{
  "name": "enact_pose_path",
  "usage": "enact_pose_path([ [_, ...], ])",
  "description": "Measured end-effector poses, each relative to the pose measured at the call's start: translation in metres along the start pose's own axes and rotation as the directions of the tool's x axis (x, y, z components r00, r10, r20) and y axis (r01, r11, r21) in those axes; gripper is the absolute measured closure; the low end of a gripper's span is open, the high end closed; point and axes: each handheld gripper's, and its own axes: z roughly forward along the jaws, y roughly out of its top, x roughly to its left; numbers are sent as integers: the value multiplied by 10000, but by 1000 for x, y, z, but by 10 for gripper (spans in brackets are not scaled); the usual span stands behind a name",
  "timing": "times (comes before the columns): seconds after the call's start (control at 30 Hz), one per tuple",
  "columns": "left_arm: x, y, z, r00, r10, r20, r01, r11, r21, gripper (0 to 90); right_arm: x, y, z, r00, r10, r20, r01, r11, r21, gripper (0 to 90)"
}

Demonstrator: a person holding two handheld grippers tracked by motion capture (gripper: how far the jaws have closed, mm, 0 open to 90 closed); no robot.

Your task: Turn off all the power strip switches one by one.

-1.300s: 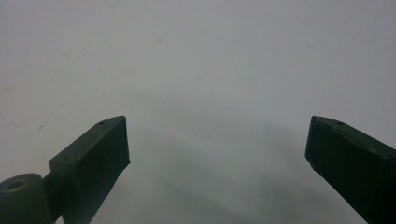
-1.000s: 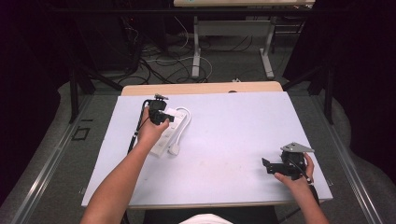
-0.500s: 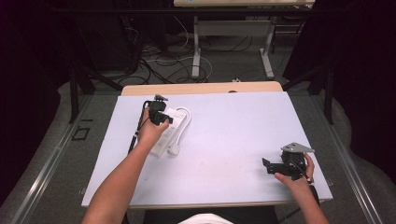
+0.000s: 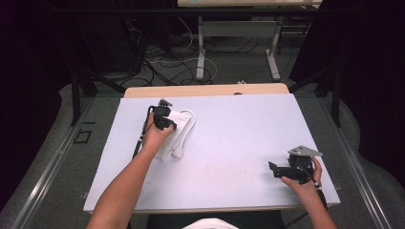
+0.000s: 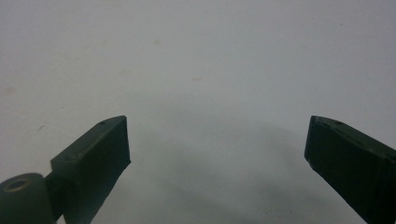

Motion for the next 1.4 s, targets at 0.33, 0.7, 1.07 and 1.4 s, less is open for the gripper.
enact_pose_path([
  [0.33,1,0,2,10000,-19,-6,19,10000,42,900,0,0,0,9999,-131,2,131,9999,-8,60],
  [0.7,-1,0,4,9996,205,-209,-201,9996,180,900,2,1,0,10000,-69,-47,69,10000,-5,60],
  [1.07,1,-2,2,10000,18,1,-18,10000,92,900,1,1,0,10000,-44,-65,43,10000,-29,61],
  [1.4,-2,-10,-15,9996,30,266,-27,9999,-96,900,1,1,-2,10000,-64,-74,64,10000,-64,61],
])
